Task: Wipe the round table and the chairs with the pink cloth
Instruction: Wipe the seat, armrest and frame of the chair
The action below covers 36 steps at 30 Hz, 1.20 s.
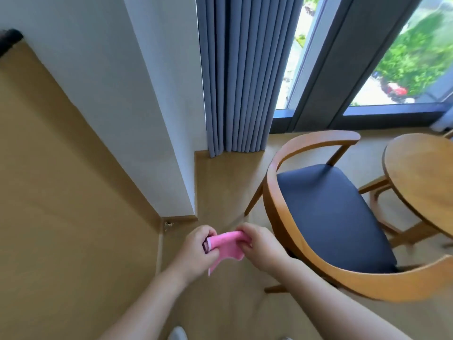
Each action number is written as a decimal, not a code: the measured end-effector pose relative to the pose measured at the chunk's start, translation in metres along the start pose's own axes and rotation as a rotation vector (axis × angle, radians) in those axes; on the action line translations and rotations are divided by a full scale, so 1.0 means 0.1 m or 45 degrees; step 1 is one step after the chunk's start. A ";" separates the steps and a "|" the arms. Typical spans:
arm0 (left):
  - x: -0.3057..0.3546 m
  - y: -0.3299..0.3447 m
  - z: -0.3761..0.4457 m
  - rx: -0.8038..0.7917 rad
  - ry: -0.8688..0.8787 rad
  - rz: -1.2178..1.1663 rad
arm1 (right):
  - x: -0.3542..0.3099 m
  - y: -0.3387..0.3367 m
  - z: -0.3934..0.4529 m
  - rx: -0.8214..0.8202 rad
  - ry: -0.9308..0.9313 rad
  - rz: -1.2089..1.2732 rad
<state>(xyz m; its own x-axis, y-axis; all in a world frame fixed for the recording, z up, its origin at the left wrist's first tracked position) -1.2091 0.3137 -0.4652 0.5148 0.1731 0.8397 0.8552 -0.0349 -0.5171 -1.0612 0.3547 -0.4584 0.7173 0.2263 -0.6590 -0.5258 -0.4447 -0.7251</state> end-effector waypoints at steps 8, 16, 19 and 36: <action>-0.08 -0.23 0.52 -0.270 0.105 -0.203 | -0.22 0.04 0.44 0.243 0.171 0.082; -0.12 0.12 0.68 -0.288 0.100 -0.357 | 0.12 0.01 0.59 0.381 0.108 0.166; -0.18 0.23 0.84 -0.203 0.141 -0.352 | 0.43 0.10 0.62 0.455 0.143 0.146; -1.42 1.59 3.16 0.160 0.489 -0.552 | 2.22 1.62 1.53 0.511 0.008 -0.972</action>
<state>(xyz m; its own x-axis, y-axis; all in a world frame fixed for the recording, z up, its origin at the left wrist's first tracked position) -1.1656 0.5945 -0.7193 0.1252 -0.2241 0.9665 0.9907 0.0805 -0.1097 -1.0570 0.4655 -0.7528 0.9420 0.3333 0.0377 -0.0199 0.1676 -0.9856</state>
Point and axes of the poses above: each hand's wrist, its own z-axis towards the middle knuckle, its own y-axis out of the palm, x = y × z, the point moved 8 cm from there along z, towards the middle knuckle, and after that the axes turned 2 degrees about x, right-handed, at the moved point
